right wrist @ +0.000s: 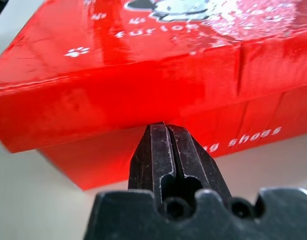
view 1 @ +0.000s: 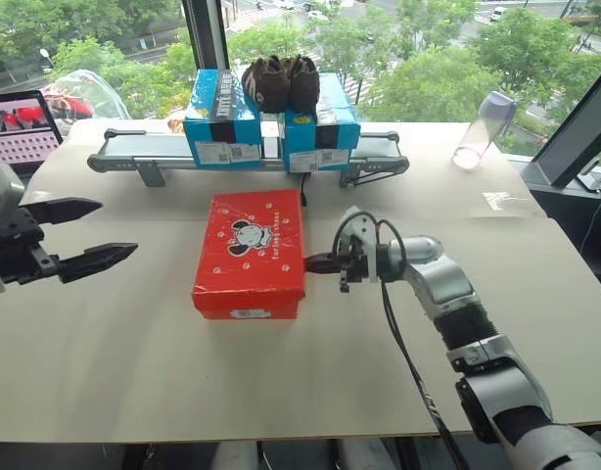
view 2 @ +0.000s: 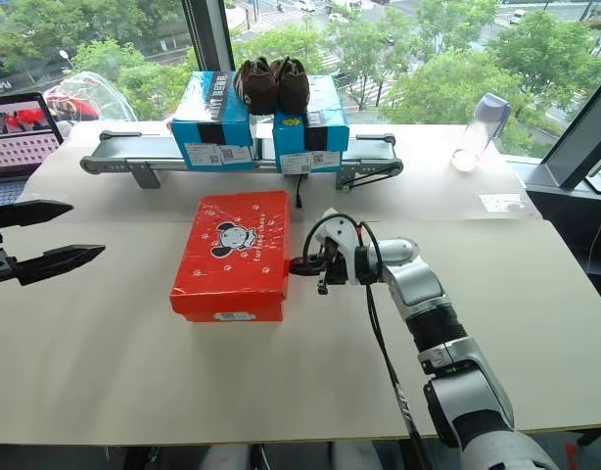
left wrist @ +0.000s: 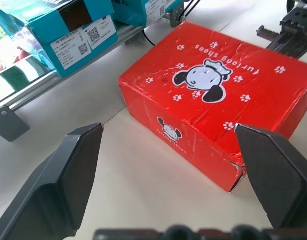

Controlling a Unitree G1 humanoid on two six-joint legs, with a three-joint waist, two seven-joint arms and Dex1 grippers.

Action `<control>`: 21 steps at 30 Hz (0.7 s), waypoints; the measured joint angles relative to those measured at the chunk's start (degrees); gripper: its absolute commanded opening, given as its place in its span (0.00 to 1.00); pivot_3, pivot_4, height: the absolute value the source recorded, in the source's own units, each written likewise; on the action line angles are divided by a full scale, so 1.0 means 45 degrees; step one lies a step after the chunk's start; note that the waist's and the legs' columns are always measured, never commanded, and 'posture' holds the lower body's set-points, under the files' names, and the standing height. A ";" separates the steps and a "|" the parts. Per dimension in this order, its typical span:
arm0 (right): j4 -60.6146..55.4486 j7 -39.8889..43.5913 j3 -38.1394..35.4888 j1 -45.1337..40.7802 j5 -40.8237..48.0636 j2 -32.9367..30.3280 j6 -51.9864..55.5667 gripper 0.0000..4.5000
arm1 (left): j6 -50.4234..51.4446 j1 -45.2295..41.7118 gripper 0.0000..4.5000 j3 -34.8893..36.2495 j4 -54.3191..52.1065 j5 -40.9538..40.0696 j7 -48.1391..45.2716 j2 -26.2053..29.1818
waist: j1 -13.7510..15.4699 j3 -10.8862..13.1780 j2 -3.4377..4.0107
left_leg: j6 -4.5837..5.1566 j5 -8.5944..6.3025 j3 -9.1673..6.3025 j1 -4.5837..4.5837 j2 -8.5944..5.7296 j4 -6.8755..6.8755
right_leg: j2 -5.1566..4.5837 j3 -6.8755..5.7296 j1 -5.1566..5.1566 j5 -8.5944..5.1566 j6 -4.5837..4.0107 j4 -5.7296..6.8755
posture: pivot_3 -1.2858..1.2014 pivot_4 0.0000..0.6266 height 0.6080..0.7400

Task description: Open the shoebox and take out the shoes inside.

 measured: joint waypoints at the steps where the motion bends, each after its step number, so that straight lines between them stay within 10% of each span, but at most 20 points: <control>1: 0.0010 0.0022 0.0026 0.0000 -0.0096 -0.0015 -0.0024 0.00 | -0.0486 0.0121 1.00 -0.0025 0.0069 0.0349 0.0106 -0.0282 | 0.0001 -0.0001 0.0000 | 0.0000 0.0000 0.0001 0.0001 0.0002 0.0000 | 0.0000 -0.0001 0.0001 0.0002 -0.0003 -0.0002 | 0.52 0.24 1.00; 17: 0.1301 -0.0576 -0.0194 0.0220 -0.1680 -0.1549 -0.1250 0.00 | -0.4546 -0.0770 1.00 -0.3105 0.2639 0.2623 0.1982 -0.3844 | -0.0003 0.0003 -0.0015 | -0.0001 0.0000 0.0003 0.0006 -0.0011 0.0021 | -0.0010 0.0002 -0.0004 0.0012 -0.0012 0.0064 | 0.52 0.24 1.00; 21: 0.0607 -0.0617 -0.0451 0.0694 -0.1644 -0.1644 -0.1116 0.00 | -0.4870 -0.0609 0.69 -0.3661 0.3484 0.2830 0.1582 -0.3866 | -0.0044 0.0004 -0.0014 | 0.0000 0.0000 0.0001 0.0011 -0.0005 0.0025 | -0.0001 0.0003 -0.0014 0.0012 -0.0013 0.0089 | 0.52 0.24 1.00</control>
